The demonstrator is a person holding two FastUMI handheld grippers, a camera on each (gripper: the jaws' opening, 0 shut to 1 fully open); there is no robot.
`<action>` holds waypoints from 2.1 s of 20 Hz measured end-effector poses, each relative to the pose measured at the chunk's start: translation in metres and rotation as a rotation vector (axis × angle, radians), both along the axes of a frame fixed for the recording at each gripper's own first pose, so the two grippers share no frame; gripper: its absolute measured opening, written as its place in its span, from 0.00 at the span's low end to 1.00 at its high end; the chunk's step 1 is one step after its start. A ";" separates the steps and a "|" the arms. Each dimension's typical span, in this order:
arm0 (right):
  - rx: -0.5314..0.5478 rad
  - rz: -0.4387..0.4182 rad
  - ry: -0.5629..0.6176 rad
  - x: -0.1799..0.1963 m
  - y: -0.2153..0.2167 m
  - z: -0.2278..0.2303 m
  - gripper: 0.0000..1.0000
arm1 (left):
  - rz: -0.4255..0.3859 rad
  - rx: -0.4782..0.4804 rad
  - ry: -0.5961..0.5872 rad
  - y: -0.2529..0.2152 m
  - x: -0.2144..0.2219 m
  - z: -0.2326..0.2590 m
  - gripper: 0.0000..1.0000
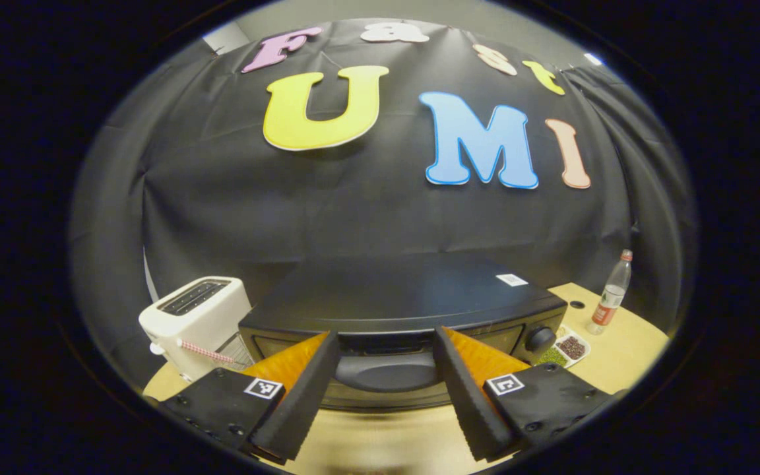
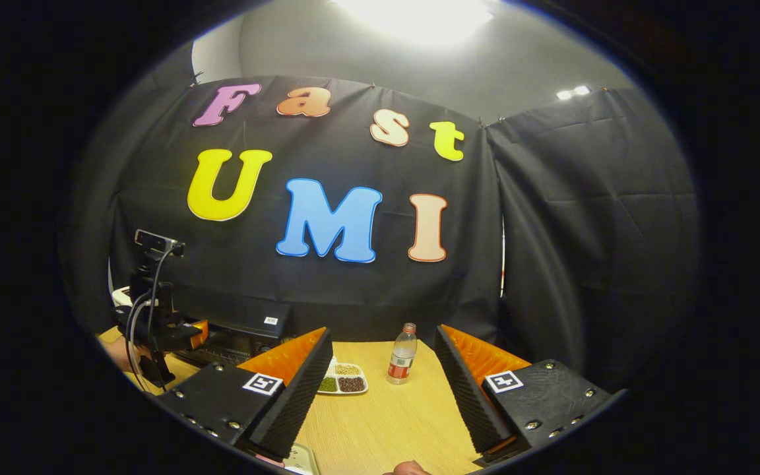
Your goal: Open the electric oven with the left hand, put the food in, and close the electric oven.
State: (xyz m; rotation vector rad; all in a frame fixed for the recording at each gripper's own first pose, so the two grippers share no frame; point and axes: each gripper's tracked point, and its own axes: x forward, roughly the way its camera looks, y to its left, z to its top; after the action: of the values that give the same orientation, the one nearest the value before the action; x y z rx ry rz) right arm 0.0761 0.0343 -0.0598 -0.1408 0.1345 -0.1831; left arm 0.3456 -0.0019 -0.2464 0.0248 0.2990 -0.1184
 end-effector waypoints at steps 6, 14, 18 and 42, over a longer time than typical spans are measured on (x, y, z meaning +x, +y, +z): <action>0.010 0.018 -0.003 0.000 0.005 0.003 0.96 | 0.004 0.000 0.004 -0.001 -0.011 -0.003 0.96; 0.042 0.042 -0.006 -0.003 0.000 0.004 0.96 | 0.018 0.017 0.018 0.001 -0.057 -0.012 1.00; 0.041 0.062 0.006 -0.008 -0.001 0.001 0.96 | 0.022 0.018 0.059 0.000 -0.077 -0.028 1.00; 0.060 0.132 0.099 -0.029 -0.010 -0.025 0.96 | 0.031 0.038 0.308 -0.001 -0.157 -0.130 0.96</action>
State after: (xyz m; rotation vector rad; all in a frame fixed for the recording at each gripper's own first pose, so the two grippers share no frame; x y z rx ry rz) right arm 0.0468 0.0245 -0.0848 -0.0988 0.2281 -0.0403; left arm 0.1884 -0.0024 -0.3764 0.0400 0.6087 -0.0858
